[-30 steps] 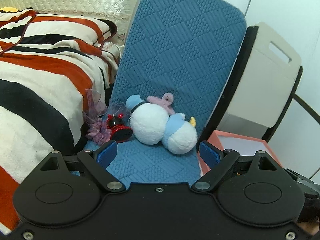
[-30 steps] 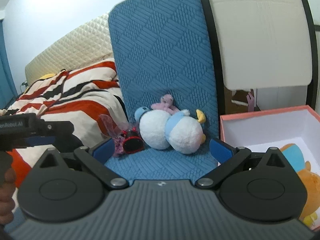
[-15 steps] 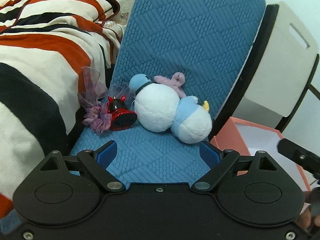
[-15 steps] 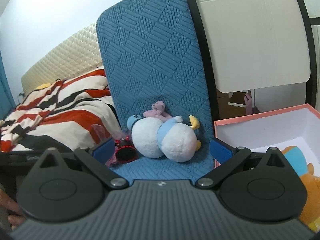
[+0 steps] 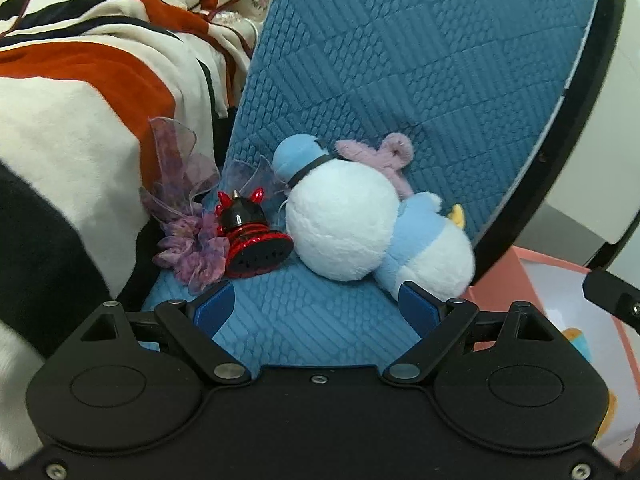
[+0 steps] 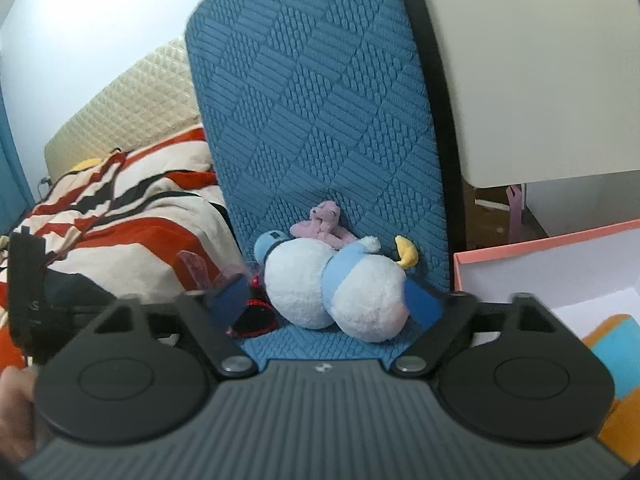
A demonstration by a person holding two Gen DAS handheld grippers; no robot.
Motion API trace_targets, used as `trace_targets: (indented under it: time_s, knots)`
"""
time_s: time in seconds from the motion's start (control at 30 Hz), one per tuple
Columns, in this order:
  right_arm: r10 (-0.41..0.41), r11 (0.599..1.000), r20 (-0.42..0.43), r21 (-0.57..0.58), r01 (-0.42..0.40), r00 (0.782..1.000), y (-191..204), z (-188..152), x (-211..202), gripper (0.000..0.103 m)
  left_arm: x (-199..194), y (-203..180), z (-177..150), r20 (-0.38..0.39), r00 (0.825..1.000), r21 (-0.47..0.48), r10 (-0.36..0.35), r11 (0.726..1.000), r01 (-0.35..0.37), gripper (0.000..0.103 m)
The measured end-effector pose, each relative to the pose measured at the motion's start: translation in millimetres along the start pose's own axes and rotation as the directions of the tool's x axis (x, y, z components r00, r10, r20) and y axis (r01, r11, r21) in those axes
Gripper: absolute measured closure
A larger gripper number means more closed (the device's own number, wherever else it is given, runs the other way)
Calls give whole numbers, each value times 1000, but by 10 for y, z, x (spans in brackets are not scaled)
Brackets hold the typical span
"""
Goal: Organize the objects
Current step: 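Grasp the red devil figure with the left tool while the right tool grasps the pink bunny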
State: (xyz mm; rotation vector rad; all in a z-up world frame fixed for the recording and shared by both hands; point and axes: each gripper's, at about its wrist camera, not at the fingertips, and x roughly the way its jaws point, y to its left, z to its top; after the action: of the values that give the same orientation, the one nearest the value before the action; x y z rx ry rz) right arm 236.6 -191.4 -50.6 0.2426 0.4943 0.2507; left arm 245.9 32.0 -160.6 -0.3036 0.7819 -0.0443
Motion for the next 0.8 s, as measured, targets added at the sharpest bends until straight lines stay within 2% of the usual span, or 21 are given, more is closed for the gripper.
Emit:
trace_targets:
  time_s: [0.07, 0.13, 0.3, 0.43, 0.7, 0.8]
  knots:
    - [0, 1000, -11, 2, 0, 1000, -11, 30, 129, 27, 121, 56, 69, -20, 1000, -23, 5, 1000, -5, 16]
    - [13, 1000, -17, -5, -13, 1000, -8, 73, 261, 28, 226, 141, 149, -30, 999, -68, -20, 998, 18, 16]
    - [39, 999, -34, -12, -39, 999, 11, 178, 626, 33, 539, 263, 318, -64, 998, -112, 0, 994, -8, 16]
    - [57, 998, -56, -16, -58, 997, 28, 250, 934, 35, 773, 297, 410, -99, 995, -106, 27, 994, -38, 19]
    - [122, 990, -74, 76, -116, 990, -113, 422, 1516, 38, 1171, 382, 591, -154, 986, -114, 66, 990, -84, 21]
    - [119, 991, -79, 63, -114, 990, -152, 461, 1726, 38, 1239, 349, 639, -157, 981, -72, 117, 989, -129, 22]
